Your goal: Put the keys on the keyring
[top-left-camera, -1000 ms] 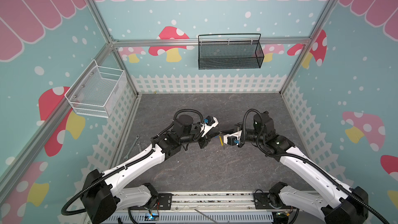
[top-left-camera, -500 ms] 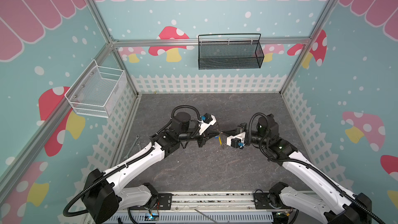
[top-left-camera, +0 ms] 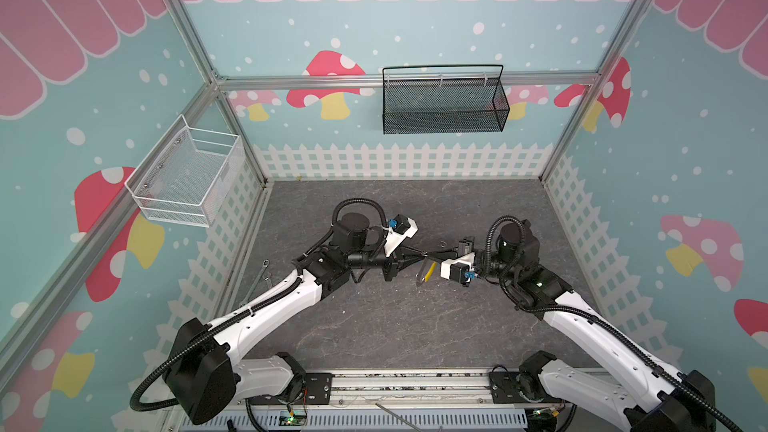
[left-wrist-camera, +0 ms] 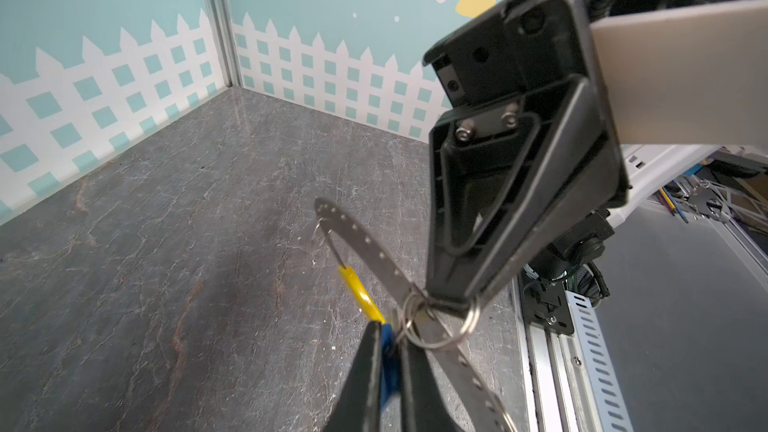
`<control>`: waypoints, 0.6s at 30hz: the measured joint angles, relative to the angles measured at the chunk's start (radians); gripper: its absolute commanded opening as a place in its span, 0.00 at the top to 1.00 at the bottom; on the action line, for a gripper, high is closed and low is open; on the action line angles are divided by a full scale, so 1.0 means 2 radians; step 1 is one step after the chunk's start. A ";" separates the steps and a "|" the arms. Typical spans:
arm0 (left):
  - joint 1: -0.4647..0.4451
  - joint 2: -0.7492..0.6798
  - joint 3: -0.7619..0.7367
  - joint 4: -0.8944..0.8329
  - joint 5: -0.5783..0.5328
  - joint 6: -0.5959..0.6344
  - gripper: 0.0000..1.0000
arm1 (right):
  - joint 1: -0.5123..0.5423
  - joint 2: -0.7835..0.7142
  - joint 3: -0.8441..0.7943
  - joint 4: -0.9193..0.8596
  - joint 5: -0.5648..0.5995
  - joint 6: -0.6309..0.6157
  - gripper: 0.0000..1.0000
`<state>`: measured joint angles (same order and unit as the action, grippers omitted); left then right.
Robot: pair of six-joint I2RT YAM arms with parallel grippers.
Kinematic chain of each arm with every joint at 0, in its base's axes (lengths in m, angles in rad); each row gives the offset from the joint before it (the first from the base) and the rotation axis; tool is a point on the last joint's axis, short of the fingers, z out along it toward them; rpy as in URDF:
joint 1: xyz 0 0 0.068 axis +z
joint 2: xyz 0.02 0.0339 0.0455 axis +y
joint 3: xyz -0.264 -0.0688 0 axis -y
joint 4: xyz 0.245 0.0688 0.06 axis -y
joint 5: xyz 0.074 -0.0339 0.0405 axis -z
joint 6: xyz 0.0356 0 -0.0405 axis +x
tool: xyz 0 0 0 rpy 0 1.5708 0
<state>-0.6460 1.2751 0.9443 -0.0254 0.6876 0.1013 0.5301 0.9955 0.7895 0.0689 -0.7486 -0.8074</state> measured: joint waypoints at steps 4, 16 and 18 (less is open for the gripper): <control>0.002 -0.022 -0.027 0.015 -0.031 0.004 0.64 | -0.007 0.000 -0.003 0.028 -0.016 0.022 1.00; -0.019 -0.127 -0.081 0.061 -0.121 0.089 0.69 | -0.021 0.025 -0.025 0.099 -0.068 0.085 1.00; -0.026 -0.119 -0.076 0.057 -0.122 0.111 0.69 | -0.023 0.028 -0.025 0.108 -0.076 0.093 1.00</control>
<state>-0.6983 1.0367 0.7921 0.0883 0.4431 0.3237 0.4847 1.0519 0.7391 0.2855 -0.9001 -0.6220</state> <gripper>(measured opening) 0.314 0.047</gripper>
